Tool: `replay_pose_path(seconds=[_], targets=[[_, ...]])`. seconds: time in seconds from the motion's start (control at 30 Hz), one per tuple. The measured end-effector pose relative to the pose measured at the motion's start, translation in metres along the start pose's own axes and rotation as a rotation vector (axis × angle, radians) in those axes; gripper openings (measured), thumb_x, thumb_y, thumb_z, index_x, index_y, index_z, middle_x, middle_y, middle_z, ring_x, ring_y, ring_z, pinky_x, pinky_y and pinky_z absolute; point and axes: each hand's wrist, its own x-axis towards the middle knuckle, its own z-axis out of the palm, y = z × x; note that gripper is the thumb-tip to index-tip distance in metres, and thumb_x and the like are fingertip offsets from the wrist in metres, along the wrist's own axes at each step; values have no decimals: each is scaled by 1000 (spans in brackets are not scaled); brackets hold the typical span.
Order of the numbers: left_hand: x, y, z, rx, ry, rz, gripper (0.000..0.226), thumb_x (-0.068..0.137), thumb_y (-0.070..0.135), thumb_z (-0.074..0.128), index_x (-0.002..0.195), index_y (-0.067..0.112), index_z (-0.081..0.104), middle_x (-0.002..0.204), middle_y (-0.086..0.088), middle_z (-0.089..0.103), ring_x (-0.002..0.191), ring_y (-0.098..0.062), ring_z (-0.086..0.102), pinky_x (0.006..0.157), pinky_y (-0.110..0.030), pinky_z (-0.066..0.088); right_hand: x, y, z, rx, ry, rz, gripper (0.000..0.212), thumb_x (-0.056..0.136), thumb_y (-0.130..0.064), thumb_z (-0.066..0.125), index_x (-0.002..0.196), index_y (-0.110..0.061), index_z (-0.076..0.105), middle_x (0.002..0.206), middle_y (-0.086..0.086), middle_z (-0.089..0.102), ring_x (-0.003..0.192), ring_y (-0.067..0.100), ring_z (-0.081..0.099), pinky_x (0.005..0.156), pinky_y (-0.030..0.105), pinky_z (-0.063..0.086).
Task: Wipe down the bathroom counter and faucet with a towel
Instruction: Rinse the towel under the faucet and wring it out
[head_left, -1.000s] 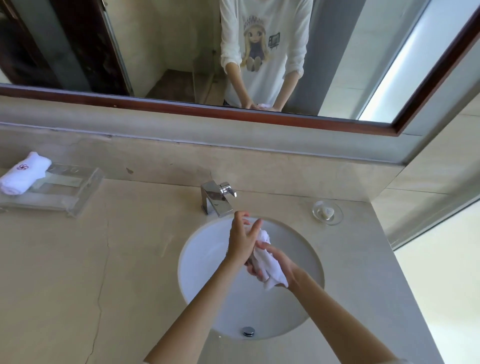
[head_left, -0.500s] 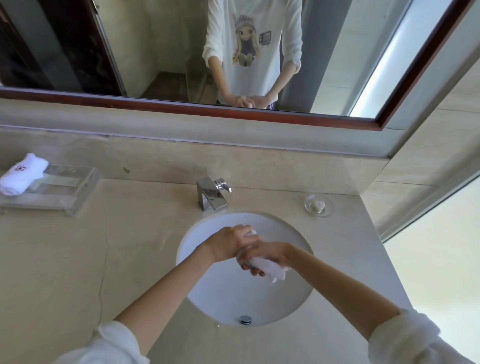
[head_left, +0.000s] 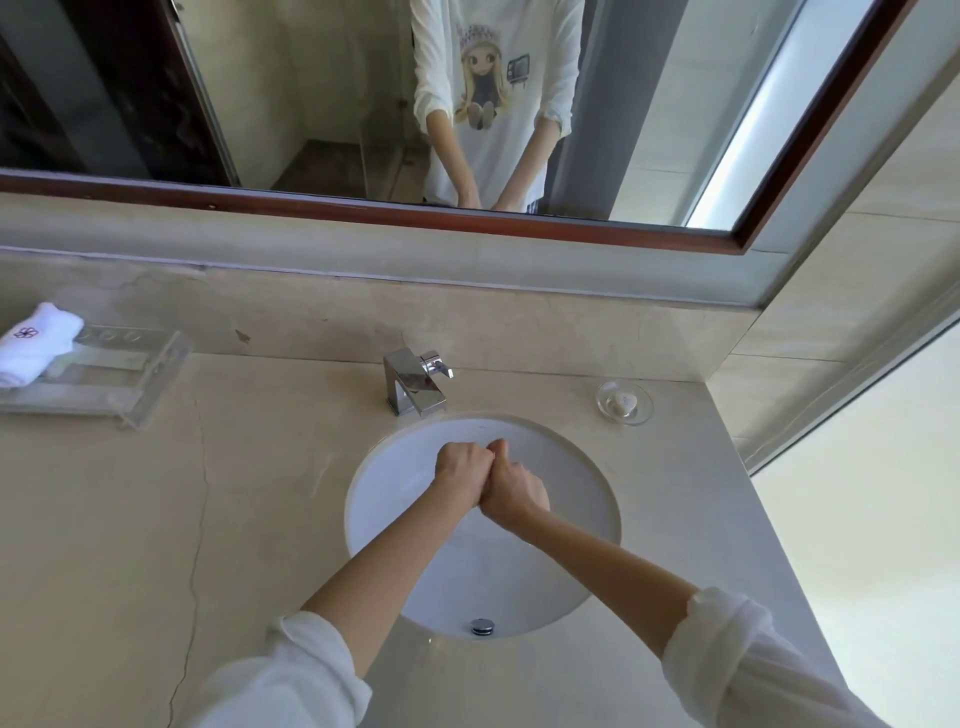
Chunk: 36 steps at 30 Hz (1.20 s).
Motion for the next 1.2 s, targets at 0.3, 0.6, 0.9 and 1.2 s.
replay_pose_path(seconds=[0.3,0.6,0.9,1.2], targets=[[5,-18,-6,-154,97,28,47,78,28,65,122,16,52,119,-6,58,113,-25,55,95,-40,42,7,17,-30,81,-127,-165,68,79,-18,68,134,-14,29,112,14,60,100,32,60,83,39,47],[-7,-29,8,-318,518,113,43,47,-7,75,82,13,60,96,-10,58,68,-24,64,35,-22,39,27,59,-15,1305,-706,598,74,79,-73,45,124,-14,55,122,12,57,103,33,59,86,47,49],[-16,-25,23,-413,677,366,38,63,8,80,94,13,59,105,-9,43,69,-24,62,39,-25,50,18,42,-18,1433,-874,270,78,56,-60,79,114,-11,59,107,8,71,93,25,70,70,30,58],[-16,-37,26,-79,542,377,42,50,-6,65,80,19,51,67,-4,54,49,-17,52,32,-16,31,22,18,-5,517,-568,161,17,82,-8,58,91,-12,45,57,1,44,44,13,39,37,20,27]])
